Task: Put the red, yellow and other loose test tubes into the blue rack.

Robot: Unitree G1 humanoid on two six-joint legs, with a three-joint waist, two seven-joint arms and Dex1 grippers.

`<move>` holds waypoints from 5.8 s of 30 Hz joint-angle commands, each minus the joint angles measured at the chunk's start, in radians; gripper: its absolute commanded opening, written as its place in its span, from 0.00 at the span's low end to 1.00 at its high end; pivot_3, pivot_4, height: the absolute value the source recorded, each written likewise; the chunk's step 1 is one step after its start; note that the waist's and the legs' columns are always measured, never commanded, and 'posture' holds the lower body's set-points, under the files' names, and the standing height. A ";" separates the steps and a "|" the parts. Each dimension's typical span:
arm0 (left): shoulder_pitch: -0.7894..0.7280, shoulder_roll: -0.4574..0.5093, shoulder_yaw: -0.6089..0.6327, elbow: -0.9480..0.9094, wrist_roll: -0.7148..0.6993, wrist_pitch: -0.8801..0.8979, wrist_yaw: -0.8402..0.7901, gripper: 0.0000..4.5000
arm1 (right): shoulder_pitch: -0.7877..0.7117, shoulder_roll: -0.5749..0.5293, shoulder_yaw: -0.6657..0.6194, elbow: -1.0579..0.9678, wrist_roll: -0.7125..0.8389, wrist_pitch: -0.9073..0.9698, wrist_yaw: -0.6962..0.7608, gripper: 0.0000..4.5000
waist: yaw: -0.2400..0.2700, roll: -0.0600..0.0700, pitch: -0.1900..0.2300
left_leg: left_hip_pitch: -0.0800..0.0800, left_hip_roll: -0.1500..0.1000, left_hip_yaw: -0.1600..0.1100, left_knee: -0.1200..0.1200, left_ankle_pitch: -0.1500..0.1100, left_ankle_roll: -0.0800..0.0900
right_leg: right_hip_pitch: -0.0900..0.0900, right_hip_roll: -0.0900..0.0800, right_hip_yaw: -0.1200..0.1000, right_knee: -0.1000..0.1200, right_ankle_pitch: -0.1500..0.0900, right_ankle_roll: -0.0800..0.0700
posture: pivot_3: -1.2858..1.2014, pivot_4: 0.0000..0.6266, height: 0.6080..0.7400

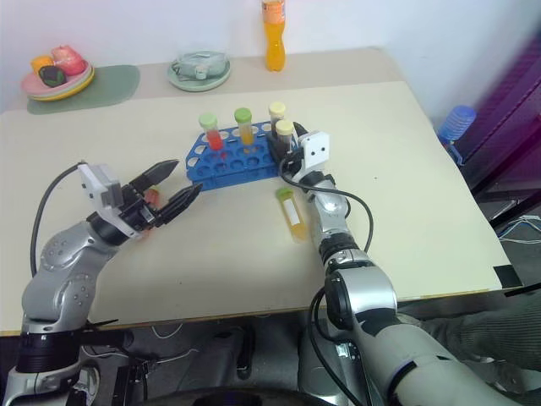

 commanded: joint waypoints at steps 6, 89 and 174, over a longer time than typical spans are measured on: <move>0.007 -0.003 0.023 0.054 -0.002 -0.089 -0.052 0.83 | 0.037 -0.064 0.060 -0.152 -0.049 -0.040 0.048 0.92 | 0.001 0.000 0.000 | 0.000 0.000 0.000 0.000 0.000 0.000 | 0.000 0.000 0.000 0.000 0.000 0.000 | 0.52 0.24 1.00; 0.022 0.137 -0.009 0.227 -0.069 -0.147 -0.500 0.83 | 0.200 -0.477 0.430 -1.386 0.205 2.016 -0.019 0.18 | 0.049 -0.001 0.000 | -0.003 0.006 0.003 -0.001 -0.004 0.006 | 0.000 0.004 0.000 -0.012 0.004 -0.005 | 0.52 0.24 1.00; -0.057 0.116 -0.045 0.203 -0.052 -0.078 -0.422 0.83 | 0.244 -0.690 0.518 -1.513 0.265 1.862 0.343 0.39 | 0.046 -0.006 -0.003 | -0.003 0.011 0.005 0.000 -0.004 0.006 | 0.001 0.007 -0.001 -0.015 0.007 -0.007 | 0.52 0.24 1.00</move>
